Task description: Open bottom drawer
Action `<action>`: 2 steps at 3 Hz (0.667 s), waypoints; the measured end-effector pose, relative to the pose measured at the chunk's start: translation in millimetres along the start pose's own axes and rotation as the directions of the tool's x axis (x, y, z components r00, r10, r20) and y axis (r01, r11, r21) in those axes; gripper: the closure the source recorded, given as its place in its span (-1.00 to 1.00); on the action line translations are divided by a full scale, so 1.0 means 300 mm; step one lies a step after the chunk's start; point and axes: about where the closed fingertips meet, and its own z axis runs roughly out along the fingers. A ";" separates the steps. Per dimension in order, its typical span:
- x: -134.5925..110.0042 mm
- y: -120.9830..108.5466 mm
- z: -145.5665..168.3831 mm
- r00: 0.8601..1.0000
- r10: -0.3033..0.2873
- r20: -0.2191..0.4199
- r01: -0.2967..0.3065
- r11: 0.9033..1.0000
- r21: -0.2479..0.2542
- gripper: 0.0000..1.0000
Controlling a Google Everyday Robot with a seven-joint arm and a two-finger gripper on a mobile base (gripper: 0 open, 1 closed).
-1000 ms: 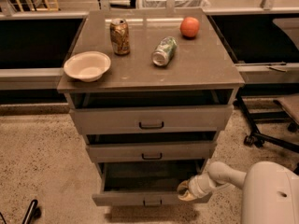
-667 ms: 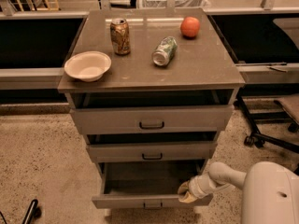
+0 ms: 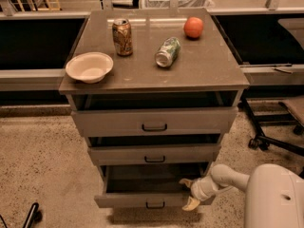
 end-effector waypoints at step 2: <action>0.037 0.067 0.066 0.994 0.011 -0.108 -0.024 0.993 -0.116 -0.71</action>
Offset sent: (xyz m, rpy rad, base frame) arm -0.0391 0.0002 -0.0470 -0.2785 0.2266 0.1166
